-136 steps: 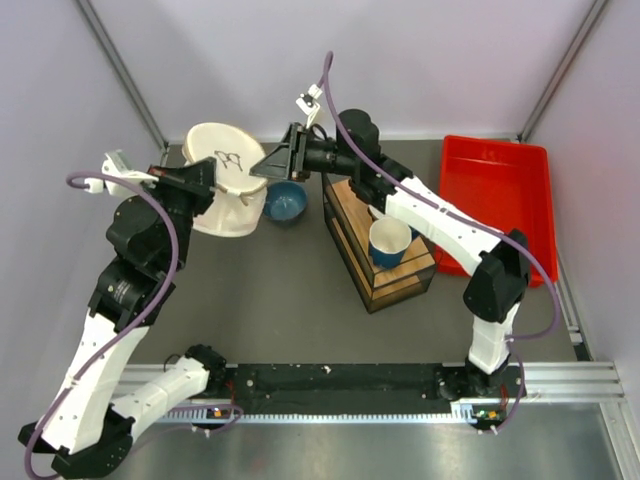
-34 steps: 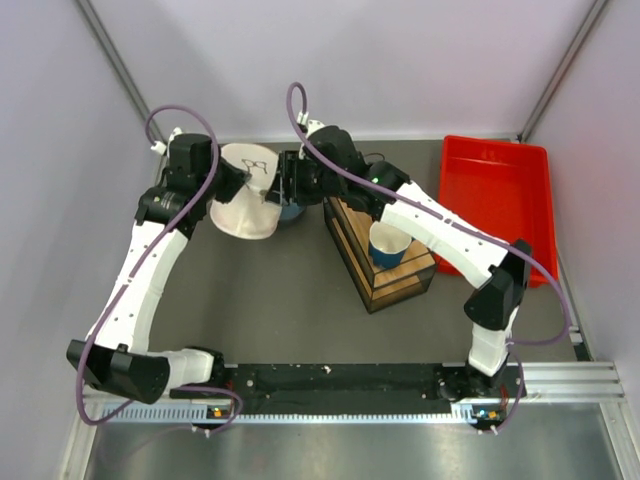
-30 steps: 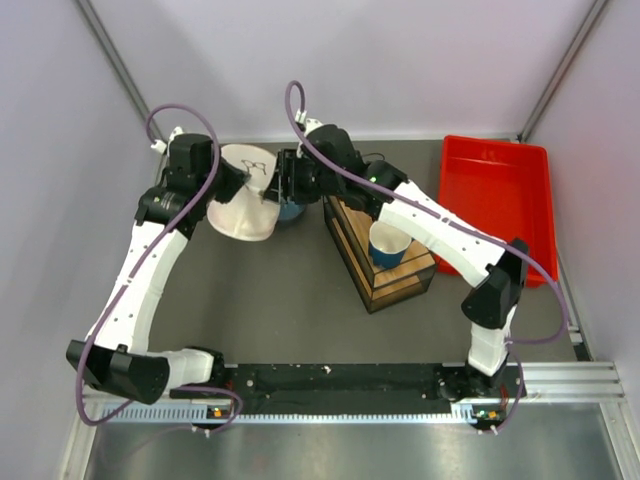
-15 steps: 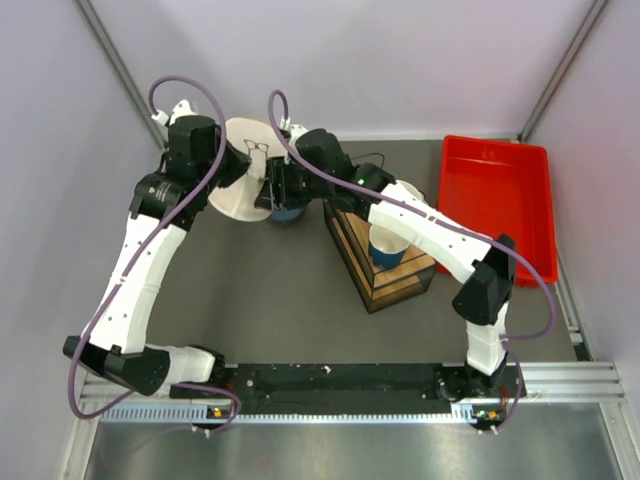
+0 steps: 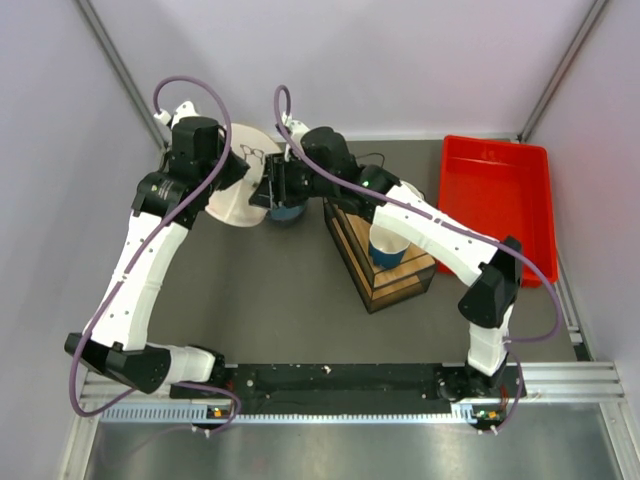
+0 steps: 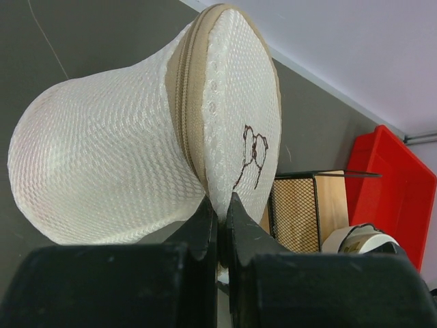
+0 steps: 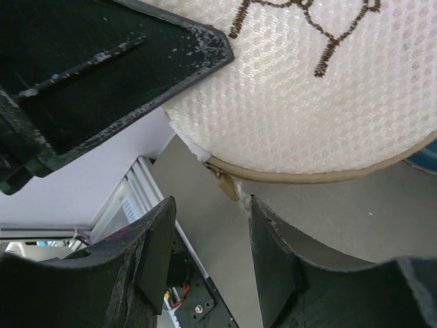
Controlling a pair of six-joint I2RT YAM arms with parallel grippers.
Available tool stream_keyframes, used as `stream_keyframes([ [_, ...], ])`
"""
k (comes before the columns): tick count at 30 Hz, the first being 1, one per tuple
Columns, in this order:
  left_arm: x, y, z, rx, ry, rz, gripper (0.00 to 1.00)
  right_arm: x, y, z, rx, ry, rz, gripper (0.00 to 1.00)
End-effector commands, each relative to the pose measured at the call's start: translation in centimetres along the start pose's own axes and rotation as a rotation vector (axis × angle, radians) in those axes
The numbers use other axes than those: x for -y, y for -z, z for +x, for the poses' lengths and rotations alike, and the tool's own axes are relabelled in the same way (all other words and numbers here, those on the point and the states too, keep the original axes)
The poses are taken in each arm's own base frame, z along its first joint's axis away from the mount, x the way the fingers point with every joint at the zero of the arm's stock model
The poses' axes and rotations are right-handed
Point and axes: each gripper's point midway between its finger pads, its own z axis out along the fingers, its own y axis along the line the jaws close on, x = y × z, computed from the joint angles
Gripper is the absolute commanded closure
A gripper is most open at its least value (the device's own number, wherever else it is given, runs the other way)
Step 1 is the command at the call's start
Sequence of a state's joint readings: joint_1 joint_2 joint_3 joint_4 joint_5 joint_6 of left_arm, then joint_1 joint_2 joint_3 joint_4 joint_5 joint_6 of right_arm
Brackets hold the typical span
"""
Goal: Unzip the laundry bag and remove the bra
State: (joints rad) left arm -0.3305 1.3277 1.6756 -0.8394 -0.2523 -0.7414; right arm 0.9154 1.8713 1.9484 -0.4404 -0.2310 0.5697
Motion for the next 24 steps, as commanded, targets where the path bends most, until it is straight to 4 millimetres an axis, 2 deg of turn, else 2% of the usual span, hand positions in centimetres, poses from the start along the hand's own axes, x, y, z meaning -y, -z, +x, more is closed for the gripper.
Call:
stream_keyframes([
  [1,1.2,0.8,-2.1,0.076,-0.006,0.047,1.0,-4.9,2.4,-3.1,0.087,0.014,-0.141,0.52],
  [18,1.7,1.4,-2.0,0.067,0.002,0.082,1.0,-4.3,0.5,-3.1,0.081,-0.019,-0.132,0.55],
  [23,1.5,1.4,-2.1,0.073,-0.001,0.075,1.0,-4.5,0.8,-3.1,0.082,-0.009,-0.138,0.55],
  [24,1.5,1.5,-2.1,0.076,-0.002,0.074,1.0,-4.6,1.5,-3.4,0.097,0.0,-0.133,0.54],
])
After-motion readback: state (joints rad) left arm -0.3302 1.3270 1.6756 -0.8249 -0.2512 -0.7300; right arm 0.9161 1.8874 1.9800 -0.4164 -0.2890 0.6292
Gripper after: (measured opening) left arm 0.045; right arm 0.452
